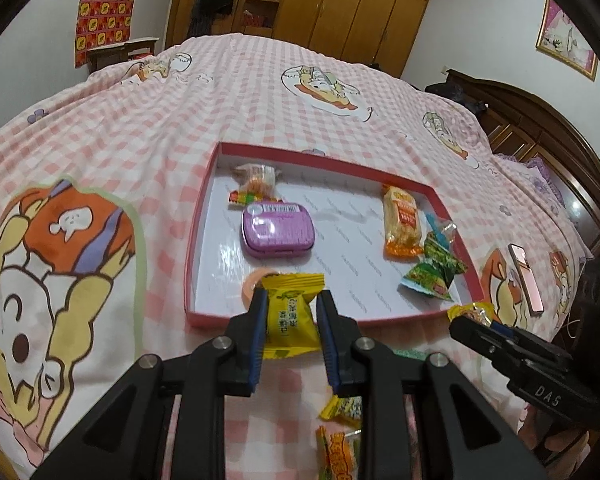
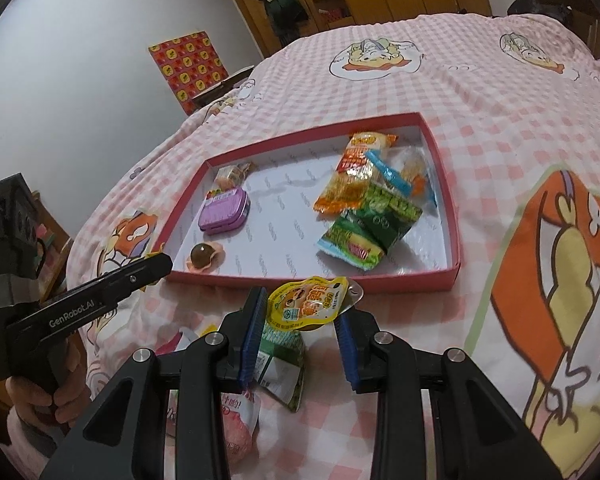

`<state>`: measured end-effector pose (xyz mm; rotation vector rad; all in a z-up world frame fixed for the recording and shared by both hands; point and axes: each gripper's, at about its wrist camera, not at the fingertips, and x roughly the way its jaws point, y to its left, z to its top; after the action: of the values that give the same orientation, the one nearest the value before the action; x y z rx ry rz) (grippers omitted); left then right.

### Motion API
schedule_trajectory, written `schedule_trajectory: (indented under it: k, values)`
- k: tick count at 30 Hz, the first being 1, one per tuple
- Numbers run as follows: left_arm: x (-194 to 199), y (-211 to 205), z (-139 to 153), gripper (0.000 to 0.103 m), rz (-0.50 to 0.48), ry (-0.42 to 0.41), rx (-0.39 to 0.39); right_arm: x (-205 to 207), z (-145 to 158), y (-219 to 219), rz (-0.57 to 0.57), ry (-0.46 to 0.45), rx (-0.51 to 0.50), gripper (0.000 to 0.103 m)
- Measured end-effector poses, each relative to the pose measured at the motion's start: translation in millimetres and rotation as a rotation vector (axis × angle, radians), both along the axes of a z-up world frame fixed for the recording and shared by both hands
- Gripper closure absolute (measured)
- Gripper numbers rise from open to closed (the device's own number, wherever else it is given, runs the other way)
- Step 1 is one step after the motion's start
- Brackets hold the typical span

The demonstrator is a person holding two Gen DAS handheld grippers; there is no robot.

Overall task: Organize snacks
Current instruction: 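Carry the yellow packet into the box with the left tool while the right tool carries the jelly cup there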

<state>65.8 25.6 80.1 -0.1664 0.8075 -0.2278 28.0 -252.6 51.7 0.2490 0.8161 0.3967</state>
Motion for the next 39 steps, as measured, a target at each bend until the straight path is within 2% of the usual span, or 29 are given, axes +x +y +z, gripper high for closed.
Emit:
schedule_trajectory:
  k: [8, 18, 39]
  values:
    - [14, -2, 9, 0.078, 0.005, -0.017, 0.029, 10, 4, -1, 0.008, -0.006, -0.013, 0.068]
    - [35, -19, 17, 0.078, -0.034, -0.031, 0.047, 33, 18, 6, 0.032, -0.031, -0.041, 0.068]
    - [116, -46, 2, 0.078, -0.088, -0.031, 0.074, 97, 19, 31, 0.089, -0.021, -0.055, 0.068]
